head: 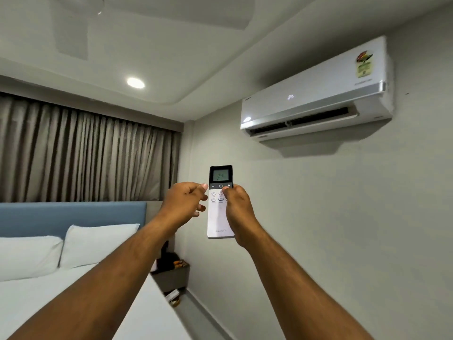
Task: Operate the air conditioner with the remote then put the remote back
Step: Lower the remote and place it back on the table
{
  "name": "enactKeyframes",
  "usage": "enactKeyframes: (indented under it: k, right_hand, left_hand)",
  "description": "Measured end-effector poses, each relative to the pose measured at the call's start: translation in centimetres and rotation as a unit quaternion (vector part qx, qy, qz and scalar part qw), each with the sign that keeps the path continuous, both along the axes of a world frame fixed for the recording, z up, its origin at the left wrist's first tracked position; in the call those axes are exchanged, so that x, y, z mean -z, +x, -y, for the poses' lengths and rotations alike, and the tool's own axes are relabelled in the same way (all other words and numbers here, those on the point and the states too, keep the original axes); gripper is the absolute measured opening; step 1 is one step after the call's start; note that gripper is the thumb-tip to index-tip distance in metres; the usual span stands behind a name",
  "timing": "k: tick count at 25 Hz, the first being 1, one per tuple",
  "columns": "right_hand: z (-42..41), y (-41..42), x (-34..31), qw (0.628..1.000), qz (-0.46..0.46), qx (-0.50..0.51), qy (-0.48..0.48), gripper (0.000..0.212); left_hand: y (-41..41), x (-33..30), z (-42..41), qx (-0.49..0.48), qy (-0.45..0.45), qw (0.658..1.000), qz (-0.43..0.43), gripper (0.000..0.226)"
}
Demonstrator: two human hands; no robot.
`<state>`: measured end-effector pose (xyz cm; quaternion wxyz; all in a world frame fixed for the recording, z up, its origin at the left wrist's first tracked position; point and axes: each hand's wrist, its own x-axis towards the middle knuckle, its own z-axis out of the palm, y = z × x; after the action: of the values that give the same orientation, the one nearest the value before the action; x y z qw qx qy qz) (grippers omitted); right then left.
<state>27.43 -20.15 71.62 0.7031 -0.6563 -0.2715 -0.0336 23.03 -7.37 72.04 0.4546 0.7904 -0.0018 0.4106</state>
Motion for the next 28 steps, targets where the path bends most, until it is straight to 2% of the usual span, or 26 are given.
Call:
enactKeyframes:
  k: [3,7,14,17,20,22,28]
  right_hand:
    - [-4.6,-1.3,3.1,0.998,-0.022,-0.052,-0.009,0.017]
    - [-10.2,-3.3,7.9,0.991,-0.064,-0.112,-0.017,0.019]
    - [-16.6,-7.5,19.6,0.954,-0.154,-0.225,-0.124,0.027]
    - [-18.1,-9.5,26.8,0.927,-0.188,-0.261,-0.191,0.036]
    - [-18.5,-11.5,35.6,0.897,-0.236,-0.272,-0.256,0.031]
    - [-17.9,-12.4,41.2,0.886,-0.272,-0.266,-0.265,0.030]
    - [-14.3,-15.5,59.6,0.834,-0.419,-0.163,-0.320,0.015]
  left_hand:
    - [-2.6,3.2,-3.1,-0.001,-0.075,0.996,-0.041,0.018]
    - [-6.6,7.8,-7.3,-0.053,-0.151,0.984,-0.081,0.015]
    - [-13.5,19.9,-13.3,-0.165,-0.248,0.939,-0.169,0.013]
    - [-16.2,27.4,-14.4,-0.211,-0.302,0.903,-0.219,0.016]
    - [-18.5,35.9,-14.4,-0.244,-0.362,0.858,-0.272,0.015]
    - [-19.6,41.3,-13.5,-0.268,-0.402,0.825,-0.293,0.014]
    - [-21.9,59.6,-8.7,-0.330,-0.454,0.744,-0.363,0.013]
